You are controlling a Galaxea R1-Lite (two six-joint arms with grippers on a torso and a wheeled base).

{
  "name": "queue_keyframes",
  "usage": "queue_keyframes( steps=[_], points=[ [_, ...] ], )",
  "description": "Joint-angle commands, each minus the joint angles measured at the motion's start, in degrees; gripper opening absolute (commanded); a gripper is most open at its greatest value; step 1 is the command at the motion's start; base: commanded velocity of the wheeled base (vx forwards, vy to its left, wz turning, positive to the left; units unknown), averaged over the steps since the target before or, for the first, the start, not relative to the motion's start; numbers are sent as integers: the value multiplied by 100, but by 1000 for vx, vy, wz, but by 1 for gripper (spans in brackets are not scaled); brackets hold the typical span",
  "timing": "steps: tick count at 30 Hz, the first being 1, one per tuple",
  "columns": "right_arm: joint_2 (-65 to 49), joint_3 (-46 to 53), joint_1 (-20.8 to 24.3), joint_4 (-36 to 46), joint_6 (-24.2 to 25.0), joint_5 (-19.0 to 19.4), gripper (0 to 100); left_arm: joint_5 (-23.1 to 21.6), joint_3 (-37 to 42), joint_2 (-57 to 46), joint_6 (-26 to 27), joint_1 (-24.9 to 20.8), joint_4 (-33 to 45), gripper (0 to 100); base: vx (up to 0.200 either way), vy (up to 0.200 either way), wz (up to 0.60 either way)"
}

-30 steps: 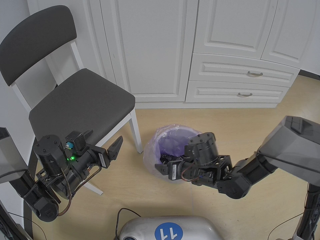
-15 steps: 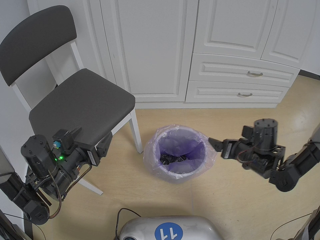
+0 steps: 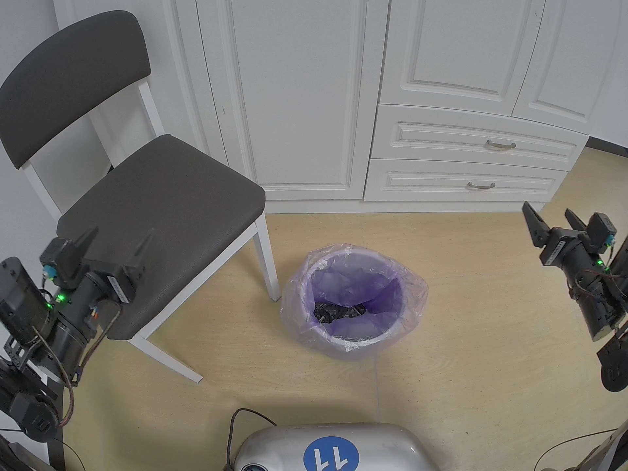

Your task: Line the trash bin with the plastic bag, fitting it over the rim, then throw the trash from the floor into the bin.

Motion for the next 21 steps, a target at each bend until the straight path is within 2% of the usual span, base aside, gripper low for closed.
queue_keyframes(
  steps=[1, 4, 5, 7, 8, 9, 12, 14, 15, 18, 21],
  points=[
    [-1040, 297, -523, -140, -179, 19, 100, 130, -114, -1052, 360, 450, 4, 100, 0, 0, 0],
    [-1400, 139, -682, -140, -328, 27, 100, 157, -334, -1377, 580, 485, 83, 100, 0, 0, 0],
    [-1805, 16, -857, 53, -600, 36, 100, 157, -510, -1650, 808, 529, 197, 100, 0, 0, 0],
    [-2420, -186, -972, 836, -644, 63, 100, 157, -686, -2019, 975, 582, 522, 100, 0, 0, 0],
    [-2420, -186, -972, 836, -644, 63, 100, 157, -686, -2019, 975, 582, 522, 100, 0, 0, 0],
    [-3044, -502, -1015, 1855, -636, 63, 100, 157, -861, -2467, 1037, 617, 1076, 100, 0, 0, 0],
    [-4011, -1038, -1103, 3595, -521, 63, 100, 218, -1213, -3355, 1028, 678, 2350, 100, 0, 0, 0],
    [-4142, -1109, -1121, 3842, -495, 63, 100, 236, -1248, -3504, 1019, 678, 2570, 100, 0, 0, 0],
    [-4819, -1425, -1200, 5028, -381, 71, 100, 315, -1433, -4410, 1002, 670, 3783, 100, 0, 0, 0],
    [-5470, -1619, -1165, 5881, -337, 27, 100, 315, -1608, -5412, 984, 670, 5057, 100, 0, 0, 0],
    [-6058, -1601, -1130, 6259, -196, -8, 100, 324, -1696, -6123, 914, 696, 6006, 100, 0, 0, 0]
  ],
)
